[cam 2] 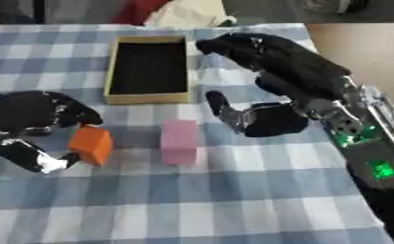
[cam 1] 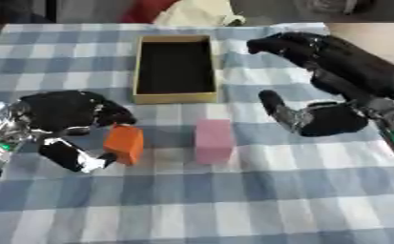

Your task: Pick up objects on the table and place them in the box.

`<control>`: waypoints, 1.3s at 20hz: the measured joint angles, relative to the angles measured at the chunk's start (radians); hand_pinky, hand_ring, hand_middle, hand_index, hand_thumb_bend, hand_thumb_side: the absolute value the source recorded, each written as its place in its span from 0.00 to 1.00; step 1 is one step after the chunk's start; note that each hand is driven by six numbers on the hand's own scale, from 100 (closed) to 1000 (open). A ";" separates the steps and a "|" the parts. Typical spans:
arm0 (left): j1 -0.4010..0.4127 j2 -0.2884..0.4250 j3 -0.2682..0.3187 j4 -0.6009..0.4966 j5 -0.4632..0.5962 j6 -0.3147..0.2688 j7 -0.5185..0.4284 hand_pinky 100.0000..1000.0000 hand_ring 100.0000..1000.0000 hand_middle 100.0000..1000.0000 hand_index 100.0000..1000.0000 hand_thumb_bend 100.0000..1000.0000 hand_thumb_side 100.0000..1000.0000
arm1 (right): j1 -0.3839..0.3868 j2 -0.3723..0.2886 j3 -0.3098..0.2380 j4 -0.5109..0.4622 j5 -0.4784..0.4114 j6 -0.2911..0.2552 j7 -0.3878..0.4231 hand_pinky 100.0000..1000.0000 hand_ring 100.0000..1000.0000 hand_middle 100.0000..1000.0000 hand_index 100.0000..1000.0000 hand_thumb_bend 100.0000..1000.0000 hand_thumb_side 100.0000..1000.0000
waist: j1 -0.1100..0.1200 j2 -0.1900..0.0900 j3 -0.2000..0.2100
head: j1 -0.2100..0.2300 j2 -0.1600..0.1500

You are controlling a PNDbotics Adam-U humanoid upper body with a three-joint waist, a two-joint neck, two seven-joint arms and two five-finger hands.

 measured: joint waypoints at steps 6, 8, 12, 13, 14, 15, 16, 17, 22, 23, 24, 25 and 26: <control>0.000 -0.009 0.004 0.023 0.026 0.006 -0.006 0.81 0.73 0.65 0.88 0.00 0.80 | 0.000 0.000 0.000 0.000 0.000 0.001 0.002 0.85 0.85 0.82 1.00 0.00 0.84 | 0.000 0.000 0.000 | -0.003 0.000; 0.001 -0.012 0.007 0.027 0.030 0.007 -0.007 0.79 0.69 0.56 0.84 0.00 0.79 | 0.000 0.000 0.000 0.000 0.000 0.000 0.004 0.85 0.85 0.82 1.00 0.00 0.84 | -0.001 0.000 0.000 | -0.003 0.000; 0.006 -0.017 0.011 0.034 0.042 0.003 -0.003 0.77 0.61 0.45 0.79 0.00 0.67 | 0.001 0.000 0.000 0.000 0.000 -0.001 0.007 0.85 0.85 0.82 1.00 0.00 0.84 | -0.001 -0.001 0.000 | -0.004 0.000; 0.007 -0.017 0.013 0.035 0.048 0.001 -0.001 0.77 0.60 0.43 0.78 0.00 0.64 | 0.001 0.000 0.000 0.000 0.000 -0.001 0.007 0.85 0.85 0.82 1.00 0.00 0.84 | -0.001 -0.001 0.000 | -0.004 0.000; 0.008 -0.017 0.013 0.035 0.055 -0.003 0.003 0.76 0.57 0.40 0.77 0.00 0.57 | 0.001 0.000 0.000 0.000 0.000 -0.001 0.007 0.85 0.85 0.82 1.00 0.00 0.84 | -0.001 -0.001 0.000 | -0.004 0.000; 0.009 -0.017 0.015 0.034 0.064 -0.007 0.007 0.76 0.55 0.37 0.77 0.00 0.52 | 0.001 0.000 0.000 0.000 0.000 -0.001 0.007 0.85 0.85 0.82 1.00 0.00 0.84 | -0.001 -0.001 0.000 | -0.004 0.000; 0.011 -0.017 0.018 0.031 0.074 -0.012 0.012 0.76 0.53 0.34 0.76 0.00 0.44 | 0.001 0.000 0.000 0.000 0.000 -0.001 0.008 0.85 0.85 0.82 1.00 0.00 0.84 | -0.001 -0.001 0.000 | -0.004 0.000; 0.015 -0.017 0.020 0.027 0.084 -0.016 0.016 0.75 0.52 0.32 0.75 0.00 0.40 | 0.001 0.000 0.000 0.000 0.000 -0.001 0.008 0.85 0.85 0.82 1.00 0.00 0.84 | -0.001 -0.001 0.000 | -0.005 0.000; 0.021 -0.016 0.041 -0.023 0.171 -0.027 0.027 0.75 0.49 0.29 0.75 0.00 0.25 | 0.007 0.000 0.000 0.000 0.000 -0.001 0.008 0.85 0.85 0.82 1.00 0.00 0.84 | -0.001 -0.001 0.000 | -0.008 0.000; 0.017 -0.016 0.048 -0.035 0.192 -0.025 0.025 0.75 0.49 0.29 0.75 0.00 0.23 | 0.008 0.000 0.000 0.000 0.000 -0.002 0.009 0.85 0.85 0.82 1.00 0.00 0.84 | 0.000 -0.001 0.000 | -0.008 0.000; 0.010 -0.016 0.056 -0.044 0.212 -0.020 0.020 0.75 0.49 0.29 0.75 0.00 0.23 | 0.008 0.000 0.000 0.000 0.000 -0.003 0.010 0.85 0.85 0.82 1.00 0.00 0.84 | 0.000 -0.001 0.000 | -0.008 0.000; 0.000 -0.016 0.064 -0.049 0.228 -0.014 0.015 0.75 0.49 0.28 0.75 0.00 0.22 | 0.008 0.000 0.000 0.000 0.000 -0.004 0.011 0.85 0.85 0.82 1.00 0.00 0.84 | 0.000 -0.001 0.000 | -0.008 0.000; -0.013 -0.016 0.071 -0.050 0.245 -0.005 0.010 0.75 0.49 0.28 0.75 0.00 0.21 | 0.008 0.000 0.000 0.000 0.000 -0.005 0.012 0.85 0.85 0.82 1.00 0.00 0.84 | 0.001 -0.001 -0.001 | -0.008 0.000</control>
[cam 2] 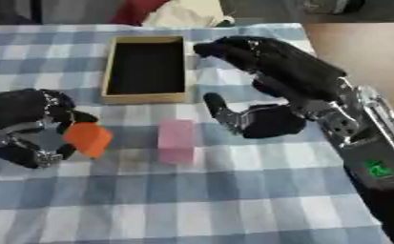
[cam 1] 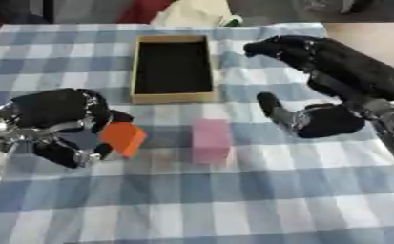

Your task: Pick up objects on the table and place them in the box.

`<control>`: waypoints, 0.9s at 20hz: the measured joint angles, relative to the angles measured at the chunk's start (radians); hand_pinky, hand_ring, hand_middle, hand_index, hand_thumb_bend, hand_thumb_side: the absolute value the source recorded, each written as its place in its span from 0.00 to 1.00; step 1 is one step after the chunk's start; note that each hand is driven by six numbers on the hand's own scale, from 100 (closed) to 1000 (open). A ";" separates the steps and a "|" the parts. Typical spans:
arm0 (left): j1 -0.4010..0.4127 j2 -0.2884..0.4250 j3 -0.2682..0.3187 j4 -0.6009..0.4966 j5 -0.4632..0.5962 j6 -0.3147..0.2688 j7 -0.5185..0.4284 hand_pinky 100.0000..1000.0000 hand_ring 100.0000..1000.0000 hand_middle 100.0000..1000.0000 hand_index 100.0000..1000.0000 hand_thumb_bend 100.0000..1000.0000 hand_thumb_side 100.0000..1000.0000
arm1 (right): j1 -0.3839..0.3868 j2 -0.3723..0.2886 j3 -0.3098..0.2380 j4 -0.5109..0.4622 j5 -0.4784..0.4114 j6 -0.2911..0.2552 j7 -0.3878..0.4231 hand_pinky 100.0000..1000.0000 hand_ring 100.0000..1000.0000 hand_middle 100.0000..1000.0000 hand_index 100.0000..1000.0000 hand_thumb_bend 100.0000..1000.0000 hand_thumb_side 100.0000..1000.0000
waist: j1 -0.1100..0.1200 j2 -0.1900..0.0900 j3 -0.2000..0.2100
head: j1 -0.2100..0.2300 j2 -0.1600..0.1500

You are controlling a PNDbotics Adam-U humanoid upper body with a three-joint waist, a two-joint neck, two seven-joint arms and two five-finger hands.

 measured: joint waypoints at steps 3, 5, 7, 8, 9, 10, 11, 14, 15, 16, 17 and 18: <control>-0.059 -0.011 0.020 0.029 0.031 0.041 -0.009 0.75 0.49 0.28 0.75 0.00 0.18 | 0.000 0.000 0.000 0.000 -0.001 -0.001 0.003 0.85 0.85 0.82 1.00 0.00 0.85 | 0.000 0.000 -0.006 | 0.001 0.000; -0.104 -0.034 0.032 0.071 0.029 0.070 -0.003 0.75 0.49 0.28 0.75 0.00 0.16 | 0.000 0.003 0.000 0.000 -0.003 -0.003 0.007 0.85 0.85 0.82 1.00 0.00 0.84 | 0.000 -0.001 -0.013 | 0.002 0.000; -0.150 -0.066 0.047 0.133 0.005 0.104 0.019 0.75 0.48 0.27 0.75 0.00 0.16 | 0.000 0.009 0.001 0.000 -0.005 -0.004 0.010 0.85 0.85 0.82 1.00 0.00 0.85 | 0.000 -0.001 -0.023 | 0.008 0.000; -0.170 -0.085 0.055 0.169 -0.015 0.121 0.036 0.75 0.48 0.27 0.75 0.00 0.16 | -0.001 0.011 0.002 0.000 -0.007 -0.005 0.012 0.85 0.85 0.82 1.00 0.00 0.85 | 0.000 -0.001 -0.029 | 0.011 0.000; -0.189 -0.104 0.063 0.207 -0.038 0.136 0.055 0.75 0.48 0.27 0.75 0.00 0.16 | -0.001 0.013 0.004 0.000 -0.009 -0.006 0.013 0.85 0.85 0.82 1.00 0.00 0.85 | 0.001 -0.001 -0.035 | 0.013 0.000; -0.206 -0.121 0.073 0.248 -0.064 0.150 0.077 0.75 0.48 0.27 0.75 0.00 0.16 | -0.004 0.016 0.007 0.000 -0.010 -0.007 0.014 0.85 0.85 0.81 1.00 0.00 0.85 | 0.001 -0.001 -0.041 | 0.017 0.000; -0.222 -0.139 0.084 0.292 -0.094 0.164 0.102 0.75 0.48 0.27 0.76 0.00 0.17 | -0.007 0.019 0.007 0.000 -0.011 -0.008 0.016 0.85 0.85 0.81 1.00 0.00 0.85 | 0.001 -0.001 -0.049 | 0.021 0.000; -0.268 -0.184 0.126 0.425 -0.186 0.201 0.196 0.75 0.47 0.27 0.76 0.00 0.17 | -0.012 0.026 0.013 0.000 -0.018 -0.010 0.019 0.85 0.85 0.81 1.00 0.00 0.86 | 0.003 0.001 -0.071 | 0.034 -0.003; -0.281 -0.197 0.141 0.467 -0.217 0.212 0.231 0.75 0.48 0.28 0.77 0.00 0.17 | -0.015 0.028 0.013 0.000 -0.020 -0.011 0.022 0.85 0.85 0.81 1.00 0.00 0.87 | 0.004 0.003 -0.078 | 0.037 -0.005; -0.291 -0.208 0.156 0.509 -0.245 0.224 0.267 0.75 0.48 0.28 0.77 0.00 0.17 | -0.018 0.030 0.014 0.000 -0.023 -0.012 0.025 0.85 0.85 0.81 1.00 0.00 0.87 | 0.006 0.006 -0.085 | 0.040 -0.005; -0.299 -0.218 0.171 0.549 -0.274 0.235 0.303 0.76 0.51 0.33 0.83 0.00 0.19 | -0.018 0.033 0.016 0.000 -0.025 -0.012 0.027 0.85 0.85 0.81 1.00 0.00 0.88 | 0.007 0.009 -0.092 | 0.044 -0.006; -0.308 -0.226 0.184 0.587 -0.300 0.246 0.339 0.77 0.56 0.42 0.87 0.00 0.26 | -0.018 0.035 0.019 0.000 -0.026 -0.013 0.029 0.85 0.85 0.81 1.00 0.00 0.88 | 0.008 0.012 -0.098 | 0.046 -0.007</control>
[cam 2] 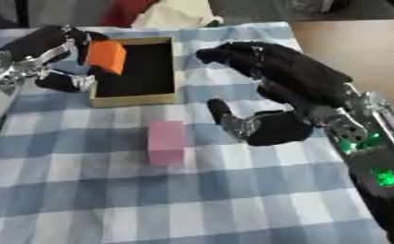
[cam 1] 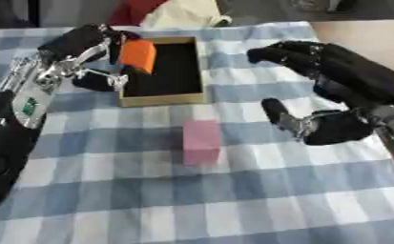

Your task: Pick up objects on the table and place them in the box.

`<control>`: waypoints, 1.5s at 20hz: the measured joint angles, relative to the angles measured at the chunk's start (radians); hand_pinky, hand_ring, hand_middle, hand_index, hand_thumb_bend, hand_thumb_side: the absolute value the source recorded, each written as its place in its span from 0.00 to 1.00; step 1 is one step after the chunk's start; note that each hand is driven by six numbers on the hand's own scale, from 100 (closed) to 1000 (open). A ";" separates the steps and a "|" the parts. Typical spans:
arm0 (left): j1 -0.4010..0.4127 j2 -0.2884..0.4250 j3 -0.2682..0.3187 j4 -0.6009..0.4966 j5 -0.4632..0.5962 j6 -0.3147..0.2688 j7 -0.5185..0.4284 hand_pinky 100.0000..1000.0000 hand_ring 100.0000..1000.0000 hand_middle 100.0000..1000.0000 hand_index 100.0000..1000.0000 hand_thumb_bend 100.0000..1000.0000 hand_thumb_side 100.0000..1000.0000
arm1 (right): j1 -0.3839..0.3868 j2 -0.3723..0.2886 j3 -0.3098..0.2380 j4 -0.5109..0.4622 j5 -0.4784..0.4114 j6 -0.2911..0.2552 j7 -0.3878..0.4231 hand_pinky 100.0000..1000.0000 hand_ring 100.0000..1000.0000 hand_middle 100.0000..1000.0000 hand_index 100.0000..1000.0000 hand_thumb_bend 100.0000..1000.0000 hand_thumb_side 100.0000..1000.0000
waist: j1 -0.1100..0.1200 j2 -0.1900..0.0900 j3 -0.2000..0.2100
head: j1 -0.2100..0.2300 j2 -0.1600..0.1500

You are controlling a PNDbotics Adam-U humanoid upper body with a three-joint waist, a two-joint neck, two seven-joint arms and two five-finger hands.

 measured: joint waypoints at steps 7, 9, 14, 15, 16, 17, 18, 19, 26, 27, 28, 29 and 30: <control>-0.013 -0.017 0.040 0.128 -0.093 0.040 0.153 0.88 0.77 0.80 0.98 0.00 0.81 | 0.000 0.000 0.001 0.000 -0.005 0.003 0.007 0.85 0.85 0.81 1.00 0.00 0.89 | 0.001 0.010 -0.008 | 0.007 -0.007; -0.008 -0.017 0.041 0.125 -0.079 0.037 0.175 0.91 0.79 0.84 1.00 0.00 0.90 | 0.000 0.000 0.000 0.000 -0.005 0.002 0.008 0.85 0.85 0.81 1.00 0.00 0.89 | 0.000 0.011 -0.003 | 0.007 -0.007; 0.017 0.011 0.034 0.025 0.084 0.006 0.191 0.93 0.80 0.87 1.00 0.00 0.94 | 0.000 0.000 0.000 0.000 -0.005 0.003 0.010 0.85 0.84 0.81 1.00 0.00 0.90 | -0.004 0.012 0.015 | 0.002 -0.007; 0.024 0.025 0.026 -0.011 0.134 -0.001 0.184 0.93 0.80 0.87 1.00 0.00 0.93 | 0.000 0.000 0.000 0.000 -0.005 0.005 0.011 0.85 0.84 0.81 1.00 0.00 0.90 | -0.004 0.012 0.018 | 0.000 -0.007; 0.032 0.041 0.017 -0.051 0.186 -0.008 0.175 0.93 0.80 0.87 1.00 0.00 0.92 | 0.000 0.000 0.000 0.000 -0.005 0.006 0.012 0.85 0.84 0.81 1.00 0.00 0.91 | -0.004 0.012 0.021 | -0.002 -0.007; 0.042 0.056 0.007 -0.096 0.242 -0.014 0.162 0.93 0.79 0.87 1.00 0.00 0.91 | 0.000 -0.001 0.000 0.000 -0.005 0.007 0.012 0.85 0.84 0.81 1.00 0.00 0.91 | -0.004 0.012 0.025 | -0.004 -0.008; 0.055 0.075 -0.004 -0.144 0.301 -0.018 0.147 0.92 0.79 0.87 1.00 0.00 0.90 | 0.000 -0.001 0.000 0.000 -0.005 0.009 0.013 0.85 0.84 0.81 1.00 0.00 0.91 | -0.004 0.012 0.031 | -0.006 -0.008; 0.069 0.095 -0.013 -0.193 0.360 -0.018 0.128 0.91 0.77 0.84 1.00 0.00 0.88 | 0.000 -0.002 0.000 0.000 -0.005 0.013 0.014 0.85 0.84 0.82 1.00 0.00 0.92 | -0.004 0.012 0.035 | -0.009 -0.008; 0.190 0.208 -0.041 -0.517 0.700 0.029 -0.006 0.88 0.72 0.78 1.00 0.00 0.81 | -0.014 -0.012 0.016 0.004 -0.010 0.040 0.029 0.85 0.85 0.83 1.00 0.00 0.95 | -0.010 0.013 0.057 | -0.023 -0.015; 0.210 0.217 -0.041 -0.558 0.734 0.038 -0.020 0.88 0.71 0.77 1.00 0.00 0.82 | -0.022 -0.015 0.023 0.010 -0.010 0.042 0.033 0.85 0.84 0.83 1.00 0.00 0.97 | -0.010 0.013 0.061 | -0.026 -0.015; 0.233 0.227 -0.041 -0.595 0.766 0.048 -0.033 0.88 0.71 0.76 1.00 0.00 0.82 | -0.031 -0.018 0.031 0.019 -0.010 0.044 0.037 0.85 0.84 0.84 1.00 0.00 0.97 | -0.011 0.013 0.065 | -0.028 -0.015; 0.254 0.234 -0.041 -0.630 0.795 0.058 -0.046 0.88 0.70 0.76 1.00 0.00 0.82 | -0.041 -0.019 0.041 0.030 -0.008 0.045 0.042 0.85 0.85 0.84 1.00 0.00 0.97 | -0.011 0.013 0.068 | -0.030 -0.015; 0.276 0.240 -0.040 -0.662 0.822 0.068 -0.058 0.88 0.70 0.76 1.00 0.00 0.82 | -0.052 -0.019 0.051 0.042 -0.006 0.046 0.047 0.85 0.85 0.85 1.00 0.00 0.97 | -0.012 0.013 0.071 | -0.032 -0.015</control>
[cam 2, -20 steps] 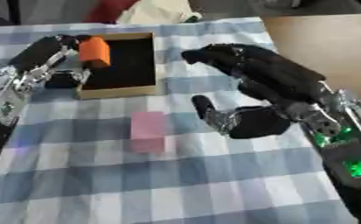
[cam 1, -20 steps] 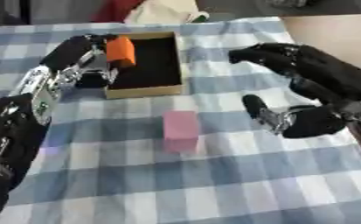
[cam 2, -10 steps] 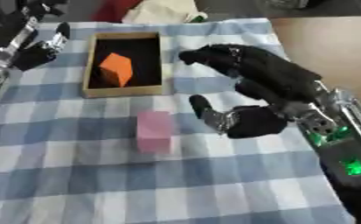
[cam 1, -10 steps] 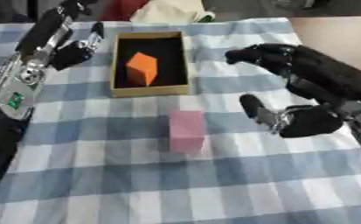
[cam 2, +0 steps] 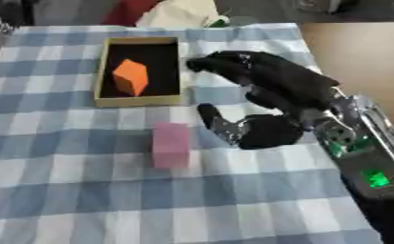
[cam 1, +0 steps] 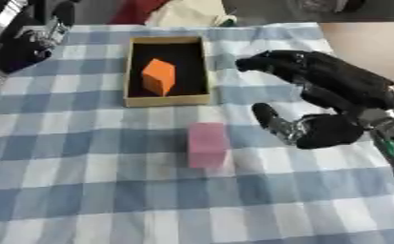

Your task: Pick up objects on the table and place them in the box.

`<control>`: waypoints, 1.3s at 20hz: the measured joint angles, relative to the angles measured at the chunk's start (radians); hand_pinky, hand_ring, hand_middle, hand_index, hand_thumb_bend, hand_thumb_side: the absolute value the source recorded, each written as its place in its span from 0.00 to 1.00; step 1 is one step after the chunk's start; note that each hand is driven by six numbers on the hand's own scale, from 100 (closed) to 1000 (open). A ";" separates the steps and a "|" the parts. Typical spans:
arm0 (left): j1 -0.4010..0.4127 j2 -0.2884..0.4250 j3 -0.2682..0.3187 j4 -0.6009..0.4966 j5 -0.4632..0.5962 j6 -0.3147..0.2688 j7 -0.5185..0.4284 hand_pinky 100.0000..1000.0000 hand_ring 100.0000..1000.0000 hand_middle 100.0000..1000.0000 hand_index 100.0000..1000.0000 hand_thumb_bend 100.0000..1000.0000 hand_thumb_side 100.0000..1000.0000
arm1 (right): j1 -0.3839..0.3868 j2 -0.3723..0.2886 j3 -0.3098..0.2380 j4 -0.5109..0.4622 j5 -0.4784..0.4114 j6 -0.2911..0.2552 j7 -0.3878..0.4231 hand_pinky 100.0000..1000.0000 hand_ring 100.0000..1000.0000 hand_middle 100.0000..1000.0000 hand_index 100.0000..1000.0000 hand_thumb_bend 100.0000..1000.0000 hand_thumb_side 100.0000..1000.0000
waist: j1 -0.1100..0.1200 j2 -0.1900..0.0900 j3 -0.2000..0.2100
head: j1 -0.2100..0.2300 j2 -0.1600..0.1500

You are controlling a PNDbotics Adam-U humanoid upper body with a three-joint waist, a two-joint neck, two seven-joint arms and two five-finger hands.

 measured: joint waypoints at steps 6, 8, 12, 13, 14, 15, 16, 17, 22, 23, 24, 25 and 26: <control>0.109 0.016 0.007 -0.136 0.089 0.048 -0.073 0.88 0.69 0.75 1.00 0.00 0.86 | -0.063 0.003 0.071 0.078 0.066 -0.008 0.033 0.84 0.85 0.89 1.00 0.03 0.92 | -0.005 0.000 0.016 | -0.011 0.000; 0.135 0.020 0.013 -0.162 0.098 0.056 -0.095 0.88 0.69 0.75 1.00 0.00 0.87 | -0.080 0.012 0.092 0.101 0.100 -0.018 0.055 0.84 0.85 0.90 1.00 0.08 0.94 | -0.005 0.000 0.018 | -0.014 0.000; 0.169 0.020 0.021 -0.186 0.102 0.065 -0.131 0.88 0.69 0.75 1.00 0.00 0.89 | -0.109 0.027 0.120 0.135 0.168 -0.042 0.100 0.83 0.85 0.90 1.00 0.11 0.98 | -0.008 0.000 0.023 | -0.016 0.000; 0.175 0.020 0.022 -0.190 0.102 0.065 -0.139 0.88 0.69 0.75 1.00 0.00 0.89 | -0.114 0.029 0.125 0.142 0.182 -0.046 0.108 0.83 0.85 0.90 1.00 0.11 0.98 | -0.009 0.000 0.024 | -0.017 0.000; 0.180 0.020 0.024 -0.191 0.102 0.066 -0.148 0.88 0.69 0.75 1.00 0.00 0.90 | -0.117 0.031 0.129 0.149 0.193 -0.049 0.113 0.83 0.85 0.89 1.00 0.12 0.98 | -0.010 0.000 0.025 | -0.017 0.000; 0.184 0.020 0.026 -0.192 0.102 0.065 -0.155 0.88 0.69 0.75 1.00 0.00 0.90 | -0.120 0.033 0.133 0.155 0.203 -0.052 0.117 0.83 0.85 0.89 1.00 0.12 0.98 | -0.011 0.000 0.026 | -0.018 0.000; 0.187 0.020 0.026 -0.193 0.102 0.065 -0.163 0.88 0.69 0.75 1.00 0.00 0.91 | -0.123 0.036 0.136 0.160 0.212 -0.053 0.118 0.83 0.84 0.88 1.00 0.11 0.94 | -0.011 0.000 0.026 | -0.018 0.000; 0.187 0.020 0.026 -0.194 0.102 0.066 -0.170 0.88 0.69 0.75 1.00 0.00 0.91 | -0.124 0.037 0.139 0.164 0.218 -0.056 0.120 0.83 0.84 0.87 1.00 0.10 0.93 | -0.011 0.000 0.027 | -0.018 0.000; 0.194 0.020 0.026 -0.195 0.102 0.064 -0.203 0.88 0.69 0.75 1.00 0.00 0.93 | -0.127 0.037 0.146 0.172 0.207 -0.081 0.144 0.84 0.86 0.88 1.00 0.08 0.66 | -0.013 0.000 0.026 | -0.018 0.000; 0.195 0.020 0.026 -0.195 0.102 0.063 -0.208 0.88 0.69 0.75 1.00 0.00 0.93 | -0.129 0.037 0.146 0.172 0.200 -0.089 0.156 0.84 0.86 0.89 1.00 0.11 0.69 | -0.013 0.000 0.026 | -0.018 0.000; 0.196 0.020 0.026 -0.195 0.102 0.063 -0.213 0.88 0.69 0.76 1.00 0.00 0.93 | -0.132 0.037 0.146 0.171 0.192 -0.096 0.169 0.84 0.86 0.89 1.00 0.10 0.69 | -0.013 0.000 0.026 | -0.018 0.000; 0.196 0.020 0.027 -0.193 0.102 0.063 -0.217 0.88 0.69 0.76 1.00 0.00 0.94 | -0.133 0.037 0.146 0.168 0.184 -0.103 0.181 0.84 0.86 0.89 1.00 0.10 0.69 | -0.014 0.000 0.026 | -0.018 0.000; 0.198 0.020 0.027 -0.190 0.102 0.062 -0.220 0.88 0.69 0.76 1.00 0.00 0.94 | -0.133 0.037 0.146 0.164 0.178 -0.108 0.193 0.84 0.86 0.89 1.00 0.11 0.70 | -0.014 0.000 0.026 | -0.018 0.000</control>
